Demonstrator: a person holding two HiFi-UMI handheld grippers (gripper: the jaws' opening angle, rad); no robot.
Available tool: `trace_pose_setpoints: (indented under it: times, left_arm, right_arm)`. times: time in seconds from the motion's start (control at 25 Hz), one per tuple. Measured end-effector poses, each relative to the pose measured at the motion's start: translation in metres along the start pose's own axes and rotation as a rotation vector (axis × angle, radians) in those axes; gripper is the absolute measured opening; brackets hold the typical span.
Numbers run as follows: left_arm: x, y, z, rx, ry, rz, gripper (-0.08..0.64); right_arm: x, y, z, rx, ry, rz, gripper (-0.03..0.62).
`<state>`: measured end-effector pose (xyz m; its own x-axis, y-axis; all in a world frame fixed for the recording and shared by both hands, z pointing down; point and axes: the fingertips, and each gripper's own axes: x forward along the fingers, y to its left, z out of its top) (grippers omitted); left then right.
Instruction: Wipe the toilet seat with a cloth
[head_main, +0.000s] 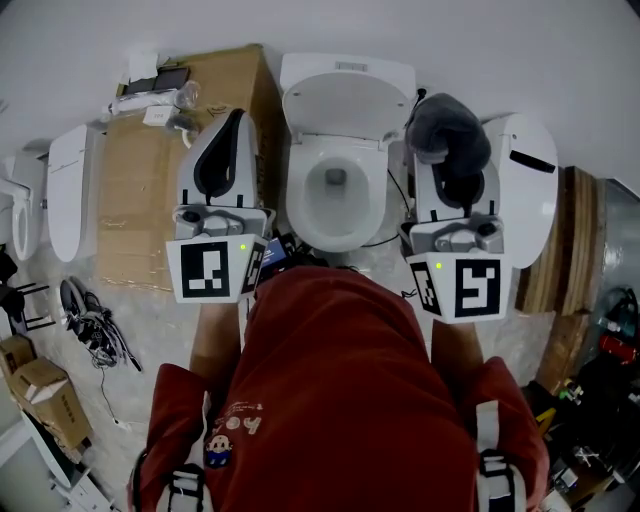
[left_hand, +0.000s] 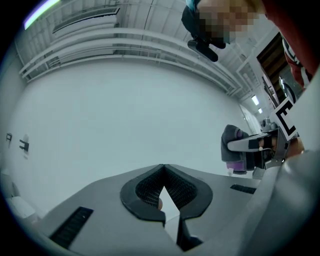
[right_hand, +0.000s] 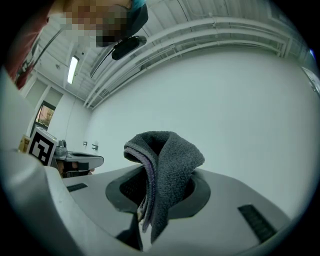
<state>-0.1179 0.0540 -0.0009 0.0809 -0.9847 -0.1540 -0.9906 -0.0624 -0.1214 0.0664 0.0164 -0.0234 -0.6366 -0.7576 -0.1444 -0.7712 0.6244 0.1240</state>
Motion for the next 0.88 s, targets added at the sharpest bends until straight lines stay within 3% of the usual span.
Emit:
trace_pose_setpoints:
  times: [0.88]
  left_arm:
    - [-0.022, -0.012, -0.006, -0.022, 0.010, -0.007, 0.012]
  right_arm:
    - [-0.021, 0.003, -0.005, -0.025, 0.031, -0.022, 0.080]
